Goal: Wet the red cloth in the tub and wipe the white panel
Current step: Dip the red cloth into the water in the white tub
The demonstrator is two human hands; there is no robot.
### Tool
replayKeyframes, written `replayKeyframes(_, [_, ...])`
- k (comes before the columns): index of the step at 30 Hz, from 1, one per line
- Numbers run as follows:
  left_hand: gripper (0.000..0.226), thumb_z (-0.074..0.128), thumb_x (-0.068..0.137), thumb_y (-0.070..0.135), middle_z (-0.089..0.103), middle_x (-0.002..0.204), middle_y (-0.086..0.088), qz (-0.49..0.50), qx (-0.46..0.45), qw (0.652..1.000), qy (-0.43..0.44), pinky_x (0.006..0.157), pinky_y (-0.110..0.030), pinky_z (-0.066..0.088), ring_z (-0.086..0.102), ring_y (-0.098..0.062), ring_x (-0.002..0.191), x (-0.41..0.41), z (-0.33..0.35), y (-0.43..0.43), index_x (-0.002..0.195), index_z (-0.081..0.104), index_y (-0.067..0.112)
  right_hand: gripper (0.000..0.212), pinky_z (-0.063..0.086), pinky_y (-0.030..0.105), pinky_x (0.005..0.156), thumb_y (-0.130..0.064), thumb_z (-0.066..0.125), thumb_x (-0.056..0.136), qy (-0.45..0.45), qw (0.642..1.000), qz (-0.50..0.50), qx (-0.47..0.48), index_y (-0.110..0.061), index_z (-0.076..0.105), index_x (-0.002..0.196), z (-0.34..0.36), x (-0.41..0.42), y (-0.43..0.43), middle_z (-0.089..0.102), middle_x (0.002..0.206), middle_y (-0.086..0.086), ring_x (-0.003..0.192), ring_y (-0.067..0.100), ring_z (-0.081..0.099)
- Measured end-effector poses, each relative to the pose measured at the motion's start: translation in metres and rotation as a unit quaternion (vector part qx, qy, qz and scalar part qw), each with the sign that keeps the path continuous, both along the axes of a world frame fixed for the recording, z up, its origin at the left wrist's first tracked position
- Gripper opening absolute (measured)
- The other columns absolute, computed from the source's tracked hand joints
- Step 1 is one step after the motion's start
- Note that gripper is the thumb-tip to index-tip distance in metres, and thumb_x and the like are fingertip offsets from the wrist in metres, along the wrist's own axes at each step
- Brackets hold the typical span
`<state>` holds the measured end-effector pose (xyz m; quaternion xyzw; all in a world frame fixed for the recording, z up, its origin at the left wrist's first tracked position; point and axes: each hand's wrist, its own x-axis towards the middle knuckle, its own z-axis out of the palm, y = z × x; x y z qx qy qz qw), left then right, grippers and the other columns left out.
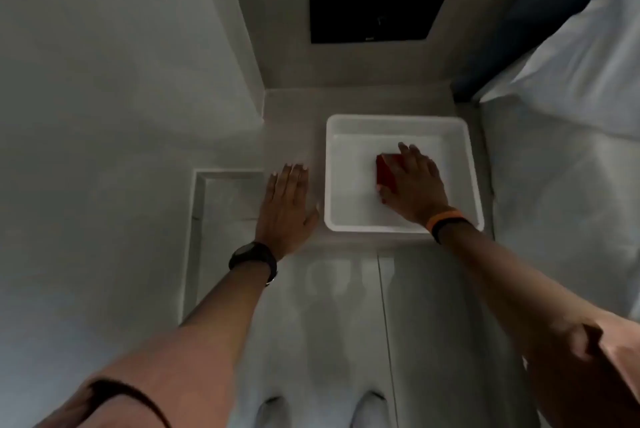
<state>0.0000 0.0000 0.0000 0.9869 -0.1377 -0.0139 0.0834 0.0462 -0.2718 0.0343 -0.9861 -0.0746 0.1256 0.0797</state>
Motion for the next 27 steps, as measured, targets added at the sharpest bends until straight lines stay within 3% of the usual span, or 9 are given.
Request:
replayKeyframes(4, [0.077, 0.029, 0.094, 0.046, 0.036, 0.161, -0.018, 0.009, 0.023, 0.999, 0.042, 0.124, -0.055, 0.025, 0.03, -0.036, 0.151, 0.008, -0.02, -0.001, 0.155, 0.035, -0.002, 0.068, 0.009, 0.058, 0.125, -0.045, 0.048, 0.1, 0.036, 0.999, -0.001, -0.021, -0.026, 0.019, 0.158, -0.02, 0.009, -0.003, 0.011, 0.167, 0.012, 0.154, 0.034, 0.007])
replayKeyframes(8, [0.078, 0.023, 0.099, 0.051, 0.028, 0.165, -0.016, 0.006, 0.008, 0.999, 0.05, 0.126, -0.054, 0.019, 0.022, -0.033, 0.154, 0.005, -0.042, 0.001, 0.157, 0.032, -0.001, 0.065, 0.009, 0.062, 0.123, -0.04, 0.052, 0.1, 0.018, 1.0, -0.02, -0.014, -0.029, 0.023, 0.157, -0.037, 0.006, 0.003, 0.018, 0.166, 0.012, 0.153, 0.035, 0.011])
replayKeyframes(11, [0.078, 0.021, 0.1, 0.052, 0.023, 0.167, -0.015, 0.009, 0.008, 0.999, 0.043, 0.126, -0.055, 0.017, 0.019, -0.032, 0.156, 0.006, -0.045, 0.001, 0.158, 0.028, 0.0, 0.059, 0.018, 0.064, 0.12, -0.031, 0.059, 0.098, -0.008, 0.999, -0.038, 0.002, -0.026, 0.037, 0.153, -0.039, 0.008, 0.007, 0.033, 0.16, 0.015, 0.148, 0.039, 0.024])
replayKeyframes(15, [0.079, 0.022, 0.1, 0.053, 0.022, 0.167, -0.015, 0.013, 0.008, 0.999, 0.043, 0.126, -0.054, 0.017, 0.018, -0.031, 0.156, 0.005, -0.045, 0.001, 0.159, 0.027, 0.0, 0.051, 0.038, 0.06, 0.104, -0.004, 0.058, 0.093, -0.08, 0.996, -0.036, 0.006, -0.02, 0.054, 0.141, -0.038, 0.01, 0.004, 0.057, 0.14, 0.016, 0.126, 0.043, 0.045])
replayKeyframes(19, [0.084, 0.019, 0.099, 0.058, 0.021, 0.167, -0.015, 0.012, 0.015, 0.998, 0.056, 0.128, -0.05, 0.016, 0.018, -0.03, 0.156, 0.002, -0.041, 0.005, 0.159, 0.025, 0.0, 0.057, 0.041, 0.056, 0.097, 0.011, 0.052, 0.089, -0.098, 0.995, -0.021, 0.016, -0.018, 0.059, 0.137, -0.029, 0.009, 0.003, 0.064, 0.129, 0.015, 0.118, 0.042, 0.049])
replayKeyframes(27, [0.087, 0.021, 0.098, 0.061, 0.024, 0.166, -0.017, 0.018, 0.021, 0.999, 0.036, 0.128, -0.05, 0.015, 0.02, -0.032, 0.155, -0.022, 0.008, 0.014, 0.159, 0.023, 0.0, 0.052, 0.044, 0.055, 0.091, 0.005, 0.057, 0.091, -0.157, 0.986, 0.011, 0.055, -0.019, 0.058, 0.137, 0.03, -0.025, 0.03, 0.062, 0.128, 0.015, 0.117, 0.041, 0.051])
